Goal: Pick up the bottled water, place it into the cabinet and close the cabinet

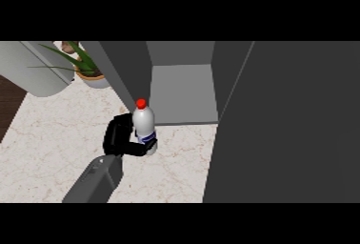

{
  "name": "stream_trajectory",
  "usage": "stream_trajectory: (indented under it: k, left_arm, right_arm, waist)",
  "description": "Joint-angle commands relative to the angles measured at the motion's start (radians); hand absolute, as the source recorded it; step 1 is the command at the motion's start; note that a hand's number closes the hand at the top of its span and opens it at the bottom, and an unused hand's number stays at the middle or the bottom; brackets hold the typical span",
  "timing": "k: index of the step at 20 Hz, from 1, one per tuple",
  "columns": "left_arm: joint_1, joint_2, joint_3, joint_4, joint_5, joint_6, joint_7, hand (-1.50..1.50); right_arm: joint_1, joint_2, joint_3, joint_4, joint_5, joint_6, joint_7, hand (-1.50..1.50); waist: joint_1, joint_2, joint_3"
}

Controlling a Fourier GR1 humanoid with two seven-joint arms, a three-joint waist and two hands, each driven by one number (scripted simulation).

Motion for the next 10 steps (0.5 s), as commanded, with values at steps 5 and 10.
stream_trajectory:
  k: [5, 10]
  left_arm:
    - [-0.185, -0.053, -0.123, -0.097, 0.057, 0.122, 0.098, 1.5]
    - [-0.225, -0.052, -0.143, -0.119, 0.087, 0.193, 0.136, 1.5]
  right_arm:
    - [0.015, 0.02, -0.064, 0.002, -0.156, 0.048, -0.007, -1.5]
    - [-0.017, -0.007, -0.119, 0.08, -0.201, 0.098, -0.041, -1.5]
  waist:
    - [-0.053, -0.004, -0.003]
    - [-0.061, 0.0, -0.001]
